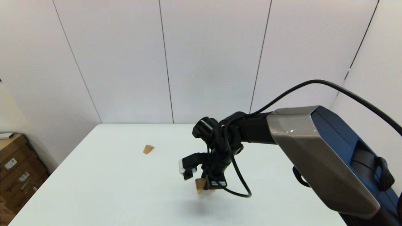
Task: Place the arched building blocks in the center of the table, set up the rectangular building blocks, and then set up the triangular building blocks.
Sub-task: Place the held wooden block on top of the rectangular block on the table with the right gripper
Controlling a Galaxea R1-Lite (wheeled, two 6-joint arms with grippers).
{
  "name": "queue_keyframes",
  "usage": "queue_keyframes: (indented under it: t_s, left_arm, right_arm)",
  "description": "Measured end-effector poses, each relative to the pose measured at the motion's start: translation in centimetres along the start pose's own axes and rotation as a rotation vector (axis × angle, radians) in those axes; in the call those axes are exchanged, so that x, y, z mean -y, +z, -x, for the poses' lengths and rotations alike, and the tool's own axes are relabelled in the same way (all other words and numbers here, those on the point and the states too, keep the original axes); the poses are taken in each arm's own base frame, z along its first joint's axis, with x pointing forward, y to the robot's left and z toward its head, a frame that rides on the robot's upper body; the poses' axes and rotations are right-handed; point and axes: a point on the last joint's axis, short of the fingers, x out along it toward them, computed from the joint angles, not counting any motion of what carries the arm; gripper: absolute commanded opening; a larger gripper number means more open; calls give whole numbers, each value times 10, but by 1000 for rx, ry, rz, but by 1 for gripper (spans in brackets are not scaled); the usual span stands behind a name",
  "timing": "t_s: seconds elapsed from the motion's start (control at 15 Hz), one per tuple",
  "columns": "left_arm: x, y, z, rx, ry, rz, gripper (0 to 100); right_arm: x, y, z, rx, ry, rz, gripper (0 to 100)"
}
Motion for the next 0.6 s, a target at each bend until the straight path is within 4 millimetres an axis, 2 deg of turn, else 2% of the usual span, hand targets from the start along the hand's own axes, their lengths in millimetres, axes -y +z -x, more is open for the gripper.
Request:
queue_keyframes:
  t_s: [0.6]
  left_arm:
    - [0,0,0,0,0,0,100]
  right_arm:
    - [2,-2,-1,-2,-7,1,0]
